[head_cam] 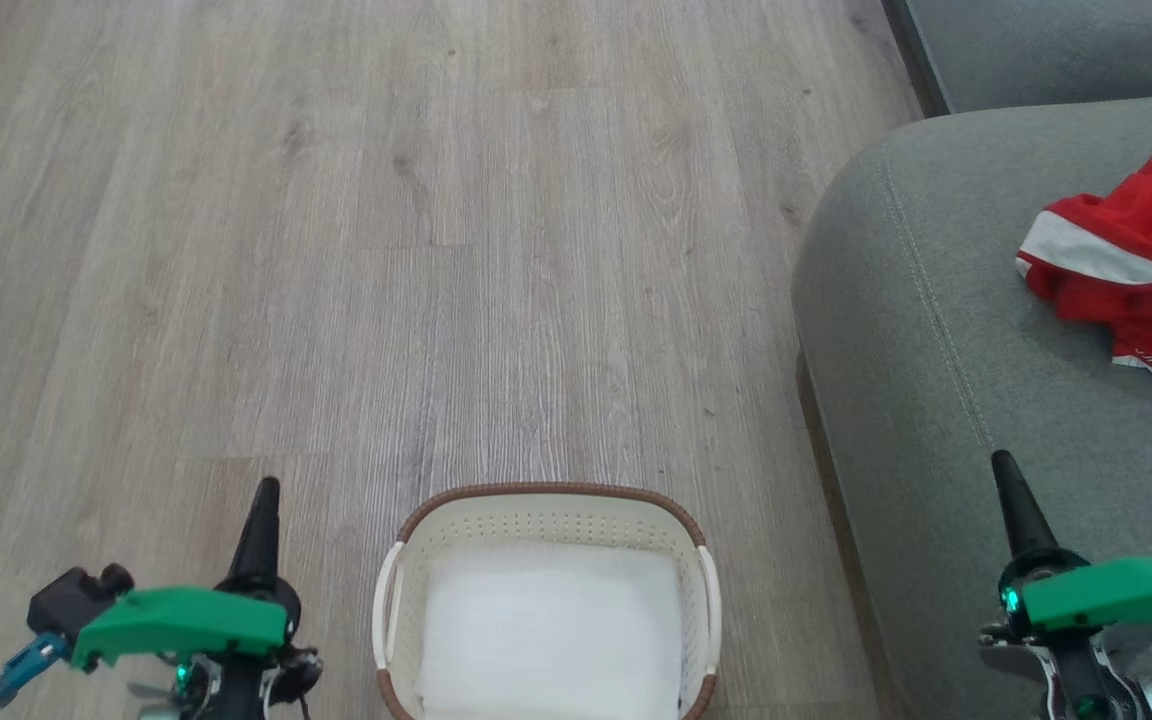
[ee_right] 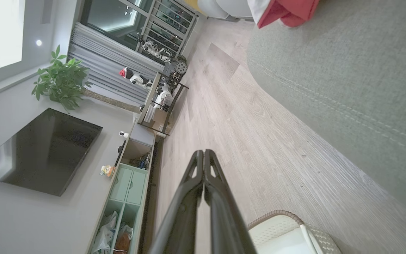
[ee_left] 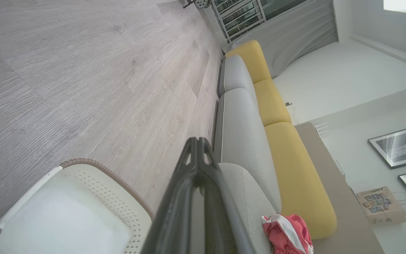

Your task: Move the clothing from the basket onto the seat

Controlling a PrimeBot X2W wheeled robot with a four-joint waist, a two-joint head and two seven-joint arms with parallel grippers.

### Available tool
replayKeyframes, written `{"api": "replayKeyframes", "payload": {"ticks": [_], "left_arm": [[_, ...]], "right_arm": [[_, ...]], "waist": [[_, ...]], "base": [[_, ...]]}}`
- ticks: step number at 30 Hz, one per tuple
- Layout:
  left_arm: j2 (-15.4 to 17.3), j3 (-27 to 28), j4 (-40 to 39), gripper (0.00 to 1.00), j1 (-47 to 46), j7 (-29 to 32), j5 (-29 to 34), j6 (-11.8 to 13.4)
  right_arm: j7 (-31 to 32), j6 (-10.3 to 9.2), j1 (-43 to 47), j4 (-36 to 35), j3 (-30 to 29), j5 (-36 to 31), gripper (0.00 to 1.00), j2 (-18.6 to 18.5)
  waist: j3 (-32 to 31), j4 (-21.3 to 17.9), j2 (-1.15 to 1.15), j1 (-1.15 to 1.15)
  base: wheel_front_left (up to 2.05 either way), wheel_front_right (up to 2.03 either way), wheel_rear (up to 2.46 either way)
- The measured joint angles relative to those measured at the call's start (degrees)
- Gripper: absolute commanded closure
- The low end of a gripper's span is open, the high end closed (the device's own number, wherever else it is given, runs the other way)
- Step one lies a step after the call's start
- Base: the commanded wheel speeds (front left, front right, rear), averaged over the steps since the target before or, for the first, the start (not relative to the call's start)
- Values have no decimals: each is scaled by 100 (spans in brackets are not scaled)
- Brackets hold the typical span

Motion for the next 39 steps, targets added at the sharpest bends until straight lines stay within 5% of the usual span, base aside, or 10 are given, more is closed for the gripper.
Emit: {"api": "replayKeyframes", "payload": {"ticks": [39], "left_arm": [[-4, 622, 31, 100, -138, 636, -2399, -302]], "right_arm": [[631, 0, -257, 212, -444, 2008, 100, 369]], "waist": [[-18, 65, 0, 0]], "base": [[0, 0, 0]]}}
